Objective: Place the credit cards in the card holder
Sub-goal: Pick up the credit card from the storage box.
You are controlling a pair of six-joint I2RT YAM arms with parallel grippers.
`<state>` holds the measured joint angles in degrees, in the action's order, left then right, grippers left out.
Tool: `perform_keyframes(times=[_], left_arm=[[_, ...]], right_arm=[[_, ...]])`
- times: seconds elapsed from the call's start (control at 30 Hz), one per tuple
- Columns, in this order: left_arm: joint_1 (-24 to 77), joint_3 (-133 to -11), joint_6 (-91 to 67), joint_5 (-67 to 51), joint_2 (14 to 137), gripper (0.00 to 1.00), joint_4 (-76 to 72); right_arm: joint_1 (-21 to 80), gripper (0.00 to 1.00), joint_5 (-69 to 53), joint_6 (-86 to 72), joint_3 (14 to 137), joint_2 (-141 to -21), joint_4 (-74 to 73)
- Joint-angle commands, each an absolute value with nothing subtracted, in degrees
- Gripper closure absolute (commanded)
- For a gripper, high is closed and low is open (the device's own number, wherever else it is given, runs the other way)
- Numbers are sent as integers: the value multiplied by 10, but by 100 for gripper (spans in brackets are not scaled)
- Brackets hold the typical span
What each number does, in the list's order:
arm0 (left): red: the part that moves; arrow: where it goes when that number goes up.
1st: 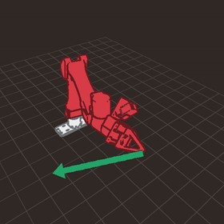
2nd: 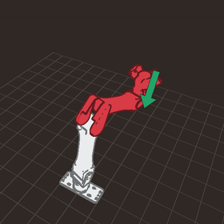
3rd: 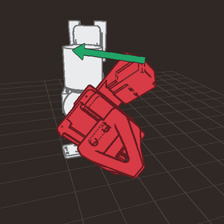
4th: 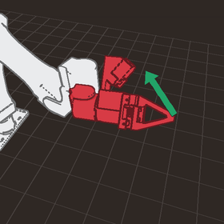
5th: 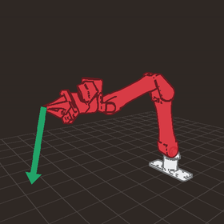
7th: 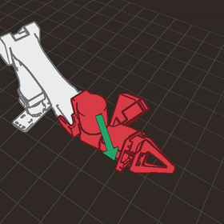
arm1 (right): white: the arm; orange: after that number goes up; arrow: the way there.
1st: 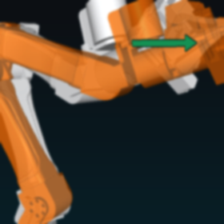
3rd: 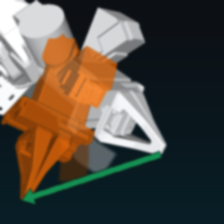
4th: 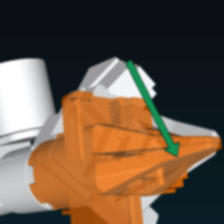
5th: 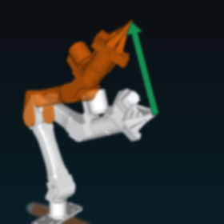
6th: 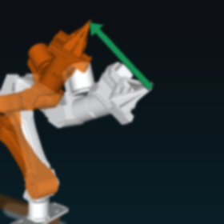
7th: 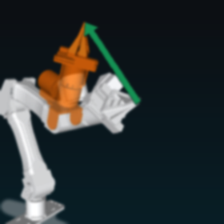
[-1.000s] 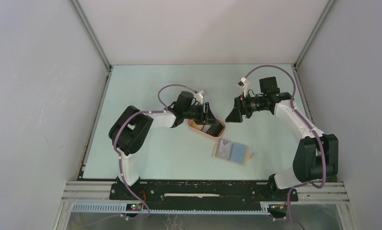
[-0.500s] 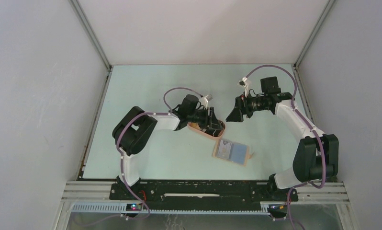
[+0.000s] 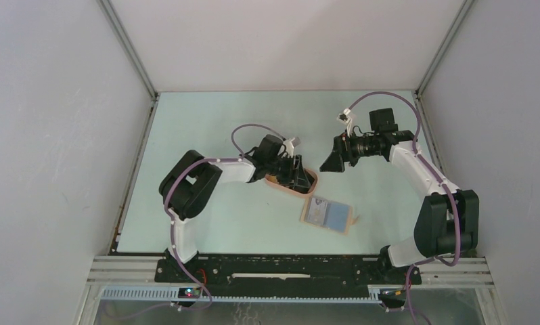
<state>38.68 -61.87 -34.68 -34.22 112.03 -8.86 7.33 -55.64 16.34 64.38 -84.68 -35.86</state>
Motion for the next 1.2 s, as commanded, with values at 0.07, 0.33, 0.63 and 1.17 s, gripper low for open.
perform_keyframes(times=[0.07, 0.33, 0.63, 1.17], left_arm=[[390, -676, -310, -326, 1122, 46, -31], [391, -686, -314, -340, 1121, 49, -28], [388, -681, -315, -347, 1106, 53, -30], [374, -657, -323, -361, 1085, 60, -50]], right_arm=[[67, 13, -569, 167, 646, -835, -361], [64, 13, -572, 166, 646, -834, -361], [62, 13, -574, 167, 646, -833, -363], [57, 13, -578, 167, 646, -831, -364]])
